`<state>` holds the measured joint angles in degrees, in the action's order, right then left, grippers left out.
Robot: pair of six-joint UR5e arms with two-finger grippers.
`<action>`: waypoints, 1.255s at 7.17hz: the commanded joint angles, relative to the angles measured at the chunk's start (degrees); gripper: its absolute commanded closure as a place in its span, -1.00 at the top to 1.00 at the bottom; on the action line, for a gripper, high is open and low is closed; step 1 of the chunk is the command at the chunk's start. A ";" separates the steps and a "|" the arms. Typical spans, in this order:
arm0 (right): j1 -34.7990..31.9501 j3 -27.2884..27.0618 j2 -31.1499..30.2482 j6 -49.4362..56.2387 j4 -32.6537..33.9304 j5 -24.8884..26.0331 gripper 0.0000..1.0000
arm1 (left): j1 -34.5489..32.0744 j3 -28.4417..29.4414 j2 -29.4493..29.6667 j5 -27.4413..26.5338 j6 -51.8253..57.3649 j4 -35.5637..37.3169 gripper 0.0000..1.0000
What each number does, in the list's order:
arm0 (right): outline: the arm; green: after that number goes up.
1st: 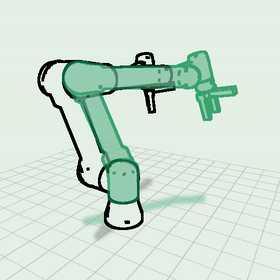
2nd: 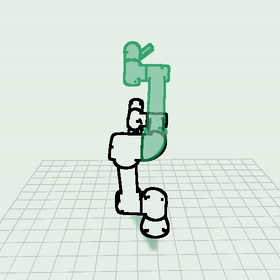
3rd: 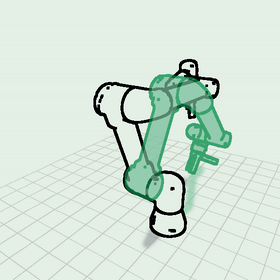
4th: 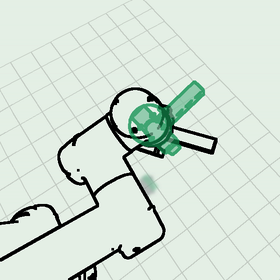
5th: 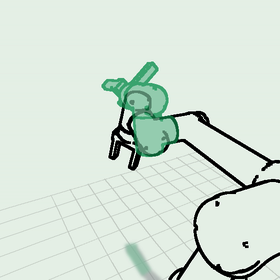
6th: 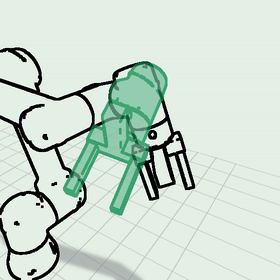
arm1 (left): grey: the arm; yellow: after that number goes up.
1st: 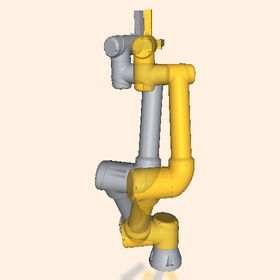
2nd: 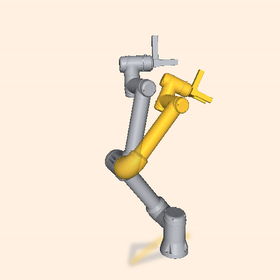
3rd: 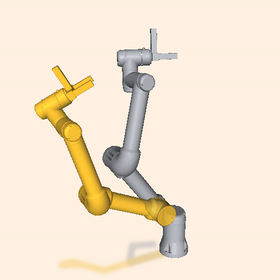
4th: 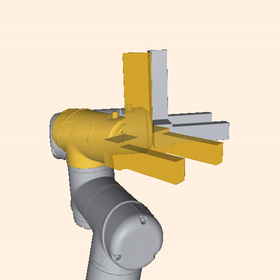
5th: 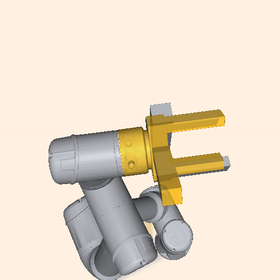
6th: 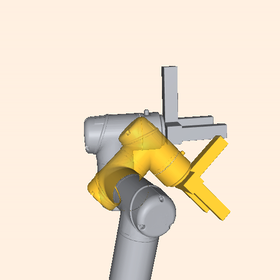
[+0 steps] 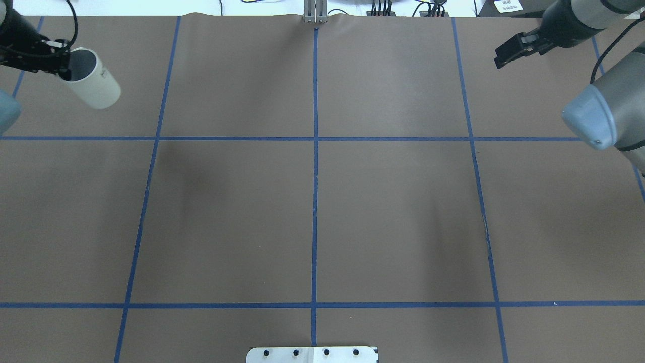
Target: Left arm hands cup to right arm to dump lemon
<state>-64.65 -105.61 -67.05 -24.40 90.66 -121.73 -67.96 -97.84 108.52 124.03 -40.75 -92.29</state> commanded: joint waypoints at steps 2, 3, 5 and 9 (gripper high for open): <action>-2.13 -8.10 -4.73 11.98 18.83 -2.01 1.00 | 0.63 -8.69 -14.35 -2.92 8.76 3.21 -1.00; -3.45 -9.77 -8.85 12.36 18.42 -3.68 1.00 | 0.72 -8.60 -17.60 -2.48 6.23 -2.66 -1.00; -3.90 -11.54 -13.89 12.63 17.71 -4.22 1.00 | 6.84 -8.59 -21.92 -2.74 -3.33 -13.04 -1.00; -3.64 -8.03 -13.81 12.27 17.54 -6.48 1.00 | 11.52 -8.07 -24.05 -2.57 -5.22 -15.11 -0.89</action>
<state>-68.36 -114.45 -80.79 -12.03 108.21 -126.41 -57.88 -106.33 84.71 121.38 -46.12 -107.18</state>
